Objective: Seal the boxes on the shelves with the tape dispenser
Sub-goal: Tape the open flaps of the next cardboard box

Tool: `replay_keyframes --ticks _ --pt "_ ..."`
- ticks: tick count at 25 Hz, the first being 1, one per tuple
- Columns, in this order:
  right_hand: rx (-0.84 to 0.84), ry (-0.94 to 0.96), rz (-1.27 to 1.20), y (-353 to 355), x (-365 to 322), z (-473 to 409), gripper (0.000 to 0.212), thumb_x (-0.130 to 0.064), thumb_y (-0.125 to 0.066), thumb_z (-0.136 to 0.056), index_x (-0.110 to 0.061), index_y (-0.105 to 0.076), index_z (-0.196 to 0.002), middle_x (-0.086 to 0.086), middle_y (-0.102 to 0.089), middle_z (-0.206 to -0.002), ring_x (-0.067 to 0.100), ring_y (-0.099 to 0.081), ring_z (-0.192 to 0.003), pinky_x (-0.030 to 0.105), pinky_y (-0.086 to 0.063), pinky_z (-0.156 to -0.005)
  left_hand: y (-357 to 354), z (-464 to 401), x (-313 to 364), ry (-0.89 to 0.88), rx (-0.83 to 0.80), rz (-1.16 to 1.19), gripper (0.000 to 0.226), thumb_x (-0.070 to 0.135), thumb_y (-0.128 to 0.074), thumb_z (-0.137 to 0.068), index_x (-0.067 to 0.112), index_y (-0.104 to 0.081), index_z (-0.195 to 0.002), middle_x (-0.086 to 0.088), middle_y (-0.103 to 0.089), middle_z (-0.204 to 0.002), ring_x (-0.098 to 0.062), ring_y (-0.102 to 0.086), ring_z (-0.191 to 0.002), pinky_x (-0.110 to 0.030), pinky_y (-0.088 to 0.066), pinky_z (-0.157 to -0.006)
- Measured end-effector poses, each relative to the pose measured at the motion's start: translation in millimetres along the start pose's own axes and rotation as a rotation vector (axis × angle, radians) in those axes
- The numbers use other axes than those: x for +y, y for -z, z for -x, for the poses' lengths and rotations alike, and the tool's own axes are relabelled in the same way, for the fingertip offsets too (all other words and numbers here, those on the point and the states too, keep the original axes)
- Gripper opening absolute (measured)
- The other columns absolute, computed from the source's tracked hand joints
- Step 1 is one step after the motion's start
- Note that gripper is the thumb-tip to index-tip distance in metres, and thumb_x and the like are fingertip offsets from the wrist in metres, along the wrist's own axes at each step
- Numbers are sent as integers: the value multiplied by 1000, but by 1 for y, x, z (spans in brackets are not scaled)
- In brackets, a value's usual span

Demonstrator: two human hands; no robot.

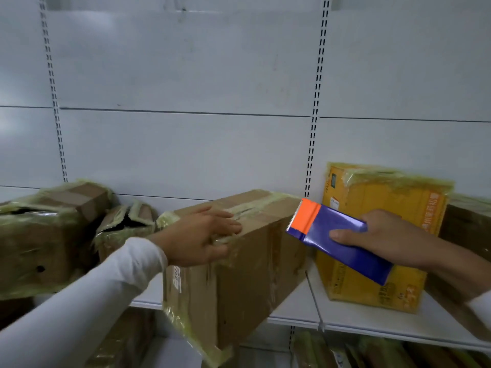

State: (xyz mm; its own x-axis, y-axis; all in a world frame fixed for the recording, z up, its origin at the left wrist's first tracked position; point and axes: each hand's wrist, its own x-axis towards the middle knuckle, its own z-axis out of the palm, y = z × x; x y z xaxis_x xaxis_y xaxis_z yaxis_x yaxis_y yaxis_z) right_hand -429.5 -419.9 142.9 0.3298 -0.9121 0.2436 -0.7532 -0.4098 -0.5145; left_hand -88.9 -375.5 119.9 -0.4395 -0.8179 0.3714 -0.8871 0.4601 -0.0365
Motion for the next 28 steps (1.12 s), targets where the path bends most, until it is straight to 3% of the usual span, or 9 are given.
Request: replay_keyframes --ticks 3,7,10,12,16,19,21,24,28 --pt "-30 32 -23 0 -3 4 55 -71 -59 -64 -16 -61 -68 -6 -66 -53 4 -57 -39 11 -32 -38 6 -2 -10 38 -93 110 55 18 -58 -86 27 -46 -139 19 -38 -146 4 -9 -141 -23 -13 -117" --pt "-102 69 -27 -6 -3 7 54 -69 -60 -68 -17 -64 -80 -6 -72 -65 9 -68 -54 10 -41 -43 11 3 -21 91 -92 211 55 12 -57 -86 26 -47 -138 21 -25 -151 8 0 -141 -20 -21 -112" --pt "-112 81 -18 -5 -5 4 55 -70 -59 -69 -16 -66 -80 -3 -73 -66 13 -70 -58 11 -43 -46 12 -14 -11 193 -20 -46 36 31 -57 -86 27 -60 -121 9 -42 -145 -10 -31 -138 -29 -32 -109" --pt "-101 89 -12 -10 -5 1 53 -68 -59 -71 -16 -66 -80 -3 -73 -67 13 -70 -59 14 -45 -48 2 -37 9 248 66 -238 38 52 -54 -83 22 -61 -106 1 -58 -123 -22 -55 -114 -35 -46 -91" --pt "-53 70 -26 -18 -2 -2 54 -68 -58 -72 -15 -66 -81 -4 -73 -67 11 -70 -58 18 -45 -51 -38 -72 38 312 -9 -354 48 58 -57 -83 16 -56 -107 -6 -63 -110 -28 -61 -100 -35 -42 -75" --pt "-29 57 -67 -11 7 3 54 -68 -58 -69 -15 -65 -78 -5 -72 -64 9 -68 -53 13 -42 -45 -40 -71 16 204 -8 -408 47 62 -55 -83 19 -59 -101 -6 -65 -102 -28 -62 -93 -33 -40 -69" --pt "6 27 -104 0 11 8 50 -66 -61 -69 -16 -64 -72 -3 -70 -59 9 -64 -47 12 -39 -42 -34 -61 -9 147 -75 -288 57 68 -54 -78 25 -57 -116 -4 -64 -114 -27 -60 -103 -35 -46 -81" --pt "34 22 -147 13 11 12 52 -68 -62 -66 -16 -60 -64 0 -64 -52 11 -58 -44 19 -37 -46 -29 -45 -49 134 -122 -128 69 62 -58 -80 36 -38 -141 5 -44 -146 -19 -42 -133 -32 -33 -108" --pt "55 58 -168 24 7 12 63 -66 -62 -66 -3 -63 -70 16 -66 -60 22 -60 -51 26 -39 -53 -31 -39 -80 230 -62 -333 61 42 -54 -91 33 -29 -146 9 -33 -151 -13 -27 -140 -29 -23 -113"
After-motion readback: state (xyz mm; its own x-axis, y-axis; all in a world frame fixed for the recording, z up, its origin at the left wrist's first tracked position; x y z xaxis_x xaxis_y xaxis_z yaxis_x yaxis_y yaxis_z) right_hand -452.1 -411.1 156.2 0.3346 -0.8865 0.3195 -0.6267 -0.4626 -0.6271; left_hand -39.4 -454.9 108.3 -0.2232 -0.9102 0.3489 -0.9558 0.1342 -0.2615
